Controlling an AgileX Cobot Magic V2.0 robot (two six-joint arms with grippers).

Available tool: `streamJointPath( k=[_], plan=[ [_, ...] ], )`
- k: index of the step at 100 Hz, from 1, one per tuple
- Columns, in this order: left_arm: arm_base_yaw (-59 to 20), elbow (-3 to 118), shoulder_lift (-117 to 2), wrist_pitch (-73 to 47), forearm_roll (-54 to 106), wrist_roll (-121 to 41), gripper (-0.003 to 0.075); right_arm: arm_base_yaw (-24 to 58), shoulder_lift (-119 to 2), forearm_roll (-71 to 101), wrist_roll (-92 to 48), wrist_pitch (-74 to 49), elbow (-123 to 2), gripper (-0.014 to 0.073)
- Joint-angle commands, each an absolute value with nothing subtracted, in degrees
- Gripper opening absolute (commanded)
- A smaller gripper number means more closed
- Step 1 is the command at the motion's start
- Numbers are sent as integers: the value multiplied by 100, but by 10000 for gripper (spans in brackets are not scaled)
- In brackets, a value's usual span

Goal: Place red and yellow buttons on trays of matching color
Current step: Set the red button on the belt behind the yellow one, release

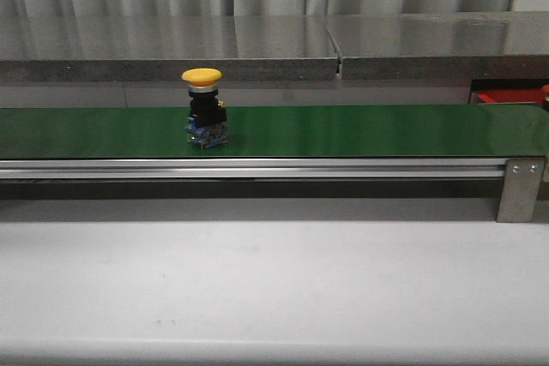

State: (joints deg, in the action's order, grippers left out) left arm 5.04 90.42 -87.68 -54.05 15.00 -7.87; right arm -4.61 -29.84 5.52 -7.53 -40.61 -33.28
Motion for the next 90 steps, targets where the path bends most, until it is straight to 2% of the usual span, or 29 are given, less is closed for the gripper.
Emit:
streamJointPath(
  k=[1,27,90],
  plan=[
    [311,9161,-8441,-5252,1626,-852,-20,-453,-3000,574,-816,-3674,-3476,-74],
    [181,8619,-7943,-5149,1759,-945,-20,-453,-3000,574,-816,-3674,-3476,-74],
    [-149,5391,-5413,-3444,1247,-209,-20,-453,-3000,574,-816,-3674,-3476,-74]
  ],
)
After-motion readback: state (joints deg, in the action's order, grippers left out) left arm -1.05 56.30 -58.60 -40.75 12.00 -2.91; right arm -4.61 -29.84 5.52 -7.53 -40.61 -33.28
